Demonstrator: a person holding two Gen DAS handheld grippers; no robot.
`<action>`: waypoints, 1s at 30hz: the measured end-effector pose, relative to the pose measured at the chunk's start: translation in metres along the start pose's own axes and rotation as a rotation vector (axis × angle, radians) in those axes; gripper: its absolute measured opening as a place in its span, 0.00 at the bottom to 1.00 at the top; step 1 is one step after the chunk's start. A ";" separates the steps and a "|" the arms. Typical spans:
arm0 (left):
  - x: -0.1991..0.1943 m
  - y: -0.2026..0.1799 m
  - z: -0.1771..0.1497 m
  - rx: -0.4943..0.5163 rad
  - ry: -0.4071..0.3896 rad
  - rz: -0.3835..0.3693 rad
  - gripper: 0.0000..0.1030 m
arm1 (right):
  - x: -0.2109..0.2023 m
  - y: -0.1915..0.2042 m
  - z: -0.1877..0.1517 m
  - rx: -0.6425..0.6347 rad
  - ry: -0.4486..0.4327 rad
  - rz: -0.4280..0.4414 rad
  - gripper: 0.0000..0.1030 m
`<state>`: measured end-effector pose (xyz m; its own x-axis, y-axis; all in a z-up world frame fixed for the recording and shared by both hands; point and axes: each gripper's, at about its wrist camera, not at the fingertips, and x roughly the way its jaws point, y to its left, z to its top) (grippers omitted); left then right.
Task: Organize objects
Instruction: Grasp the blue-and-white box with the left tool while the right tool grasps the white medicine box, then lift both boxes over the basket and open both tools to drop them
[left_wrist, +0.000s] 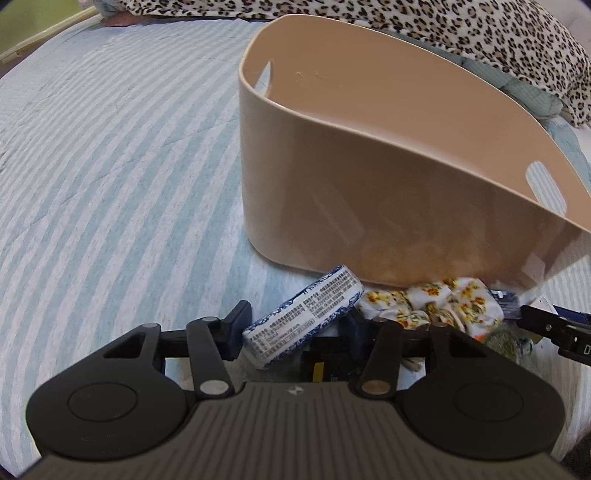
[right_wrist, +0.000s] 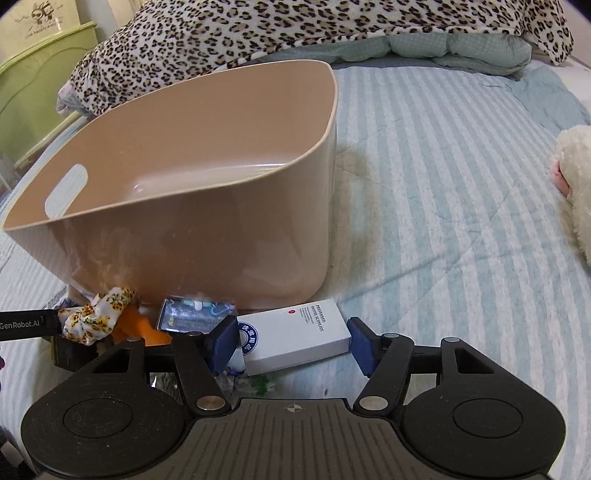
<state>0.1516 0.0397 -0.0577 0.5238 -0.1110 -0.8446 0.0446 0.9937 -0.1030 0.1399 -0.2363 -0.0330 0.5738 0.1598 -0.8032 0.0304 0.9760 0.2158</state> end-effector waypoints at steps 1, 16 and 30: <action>-0.002 -0.001 -0.001 0.002 -0.002 -0.001 0.51 | -0.002 0.001 -0.002 0.000 -0.001 -0.004 0.59; -0.057 0.007 -0.001 -0.032 -0.082 -0.023 0.50 | -0.061 0.008 -0.003 -0.016 -0.071 0.000 0.59; -0.120 -0.023 0.054 0.033 -0.270 -0.032 0.50 | -0.117 0.030 0.050 -0.098 -0.267 0.031 0.59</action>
<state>0.1337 0.0312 0.0748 0.7290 -0.1383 -0.6704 0.0901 0.9902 -0.1064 0.1149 -0.2331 0.0957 0.7690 0.1579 -0.6195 -0.0624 0.9829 0.1731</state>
